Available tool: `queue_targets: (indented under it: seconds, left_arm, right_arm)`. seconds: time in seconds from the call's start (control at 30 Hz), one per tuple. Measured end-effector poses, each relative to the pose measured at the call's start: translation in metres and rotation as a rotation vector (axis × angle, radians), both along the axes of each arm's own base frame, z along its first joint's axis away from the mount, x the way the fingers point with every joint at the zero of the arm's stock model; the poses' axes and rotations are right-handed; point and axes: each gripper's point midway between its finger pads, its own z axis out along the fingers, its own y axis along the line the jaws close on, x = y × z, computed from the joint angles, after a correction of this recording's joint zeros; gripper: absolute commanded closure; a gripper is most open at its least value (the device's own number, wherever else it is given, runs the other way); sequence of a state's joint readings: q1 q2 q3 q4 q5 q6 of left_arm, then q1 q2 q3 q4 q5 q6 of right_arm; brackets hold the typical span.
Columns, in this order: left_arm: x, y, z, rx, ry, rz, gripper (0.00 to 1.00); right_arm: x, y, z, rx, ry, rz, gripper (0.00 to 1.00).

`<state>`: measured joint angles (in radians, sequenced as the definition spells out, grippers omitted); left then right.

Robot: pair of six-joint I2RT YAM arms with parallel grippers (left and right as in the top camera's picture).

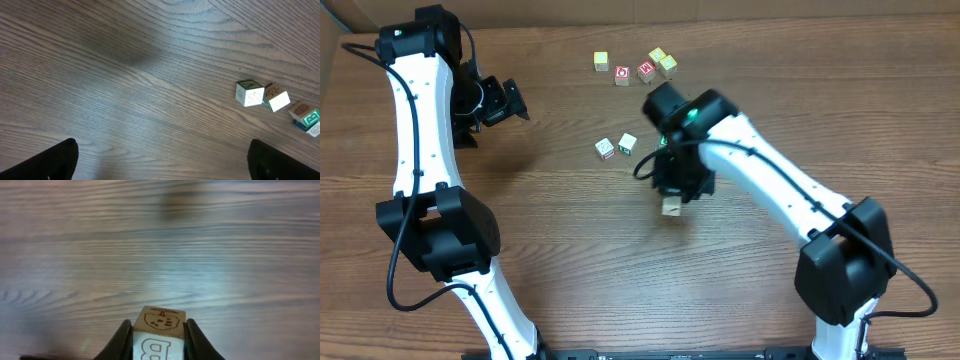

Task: Flip 5 blocks

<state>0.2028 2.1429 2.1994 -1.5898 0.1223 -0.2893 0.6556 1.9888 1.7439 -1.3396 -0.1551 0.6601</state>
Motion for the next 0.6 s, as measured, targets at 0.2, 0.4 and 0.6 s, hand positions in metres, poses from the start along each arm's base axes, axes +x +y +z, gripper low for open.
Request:
queue_targets:
  seconds: [0.2,0.4,0.6]
  left_arm:
    - [0.000,0.000,0.000,0.000,0.000,0.000,0.00]
    - [0.000,0.000,0.000,0.000,0.000,0.000,0.00]
    - [0.000,0.000,0.000,0.000,0.000,0.000,0.00]
  right_arm:
    - [-0.004,0.010,-0.014,-0.021,-0.035,0.025,0.76]
    - [0.002,0.020,-0.026,-0.001,-0.090,0.036,0.68]
    - [-0.002,0.024,-0.034,-0.011,-0.101,0.060,0.16]
